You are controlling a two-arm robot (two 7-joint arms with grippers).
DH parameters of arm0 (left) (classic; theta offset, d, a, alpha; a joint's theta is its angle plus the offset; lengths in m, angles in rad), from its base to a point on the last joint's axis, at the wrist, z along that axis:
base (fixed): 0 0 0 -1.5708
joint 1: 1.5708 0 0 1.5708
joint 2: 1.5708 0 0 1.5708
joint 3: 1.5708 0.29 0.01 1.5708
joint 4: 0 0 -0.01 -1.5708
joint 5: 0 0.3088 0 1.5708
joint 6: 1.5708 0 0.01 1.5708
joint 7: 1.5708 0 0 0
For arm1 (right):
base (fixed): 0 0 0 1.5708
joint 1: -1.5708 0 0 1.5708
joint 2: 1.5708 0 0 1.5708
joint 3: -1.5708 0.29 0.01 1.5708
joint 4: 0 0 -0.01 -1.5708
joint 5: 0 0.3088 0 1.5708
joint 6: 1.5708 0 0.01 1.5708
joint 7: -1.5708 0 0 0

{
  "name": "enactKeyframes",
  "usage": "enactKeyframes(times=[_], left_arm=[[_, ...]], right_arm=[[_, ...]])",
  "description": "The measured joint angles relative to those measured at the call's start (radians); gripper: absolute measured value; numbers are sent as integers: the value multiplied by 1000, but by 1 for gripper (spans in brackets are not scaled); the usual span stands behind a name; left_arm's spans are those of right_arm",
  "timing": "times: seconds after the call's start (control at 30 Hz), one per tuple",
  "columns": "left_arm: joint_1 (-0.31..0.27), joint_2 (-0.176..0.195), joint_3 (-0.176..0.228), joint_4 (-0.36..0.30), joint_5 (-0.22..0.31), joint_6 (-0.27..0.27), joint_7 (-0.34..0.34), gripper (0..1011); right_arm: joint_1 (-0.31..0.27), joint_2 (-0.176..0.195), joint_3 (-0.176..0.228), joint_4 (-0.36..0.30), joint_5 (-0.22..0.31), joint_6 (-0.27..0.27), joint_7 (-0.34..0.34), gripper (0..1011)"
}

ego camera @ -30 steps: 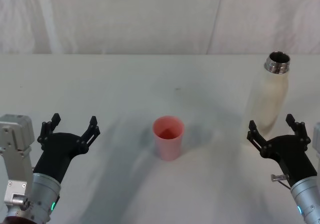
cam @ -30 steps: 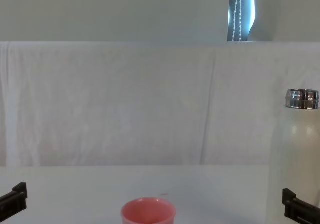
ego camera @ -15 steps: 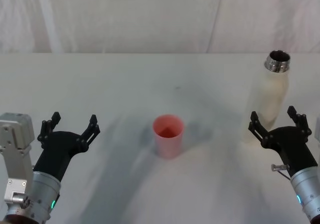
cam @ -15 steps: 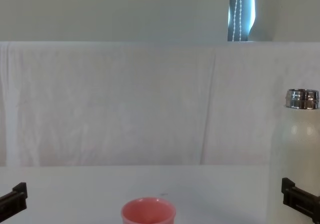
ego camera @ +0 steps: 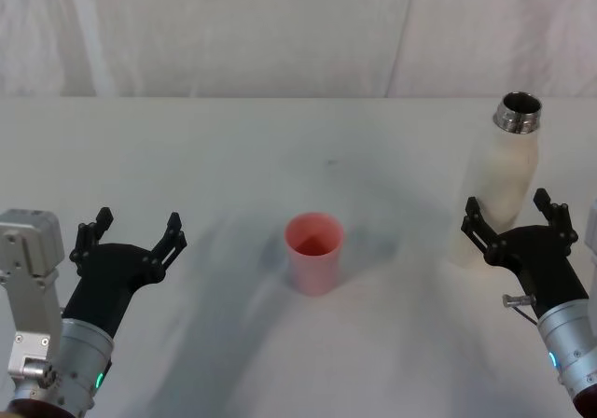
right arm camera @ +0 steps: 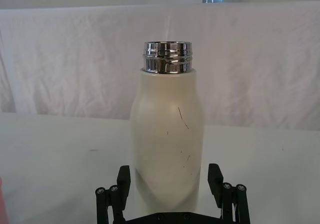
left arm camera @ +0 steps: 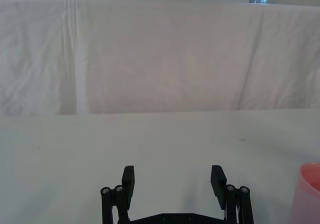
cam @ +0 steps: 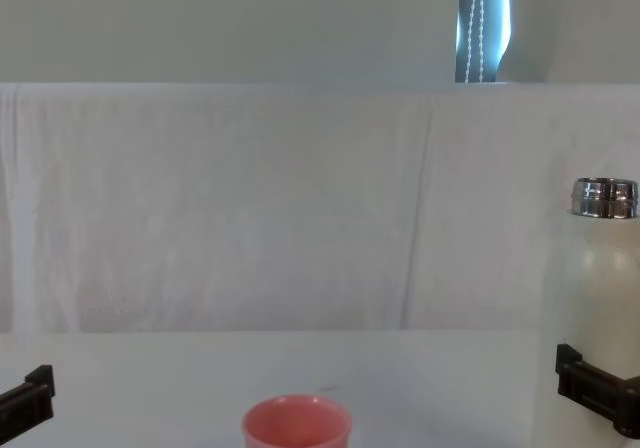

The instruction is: Grasp the thermos with one hand and pour water into the cup lid.

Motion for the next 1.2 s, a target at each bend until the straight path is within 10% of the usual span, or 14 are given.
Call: enactKeyframes(times=[1.2], left_arm=[[0, 0, 0, 0, 0, 0, 0, 1001]], right_arm=[[85, -17, -4, 90, 16, 0, 8, 1000]])
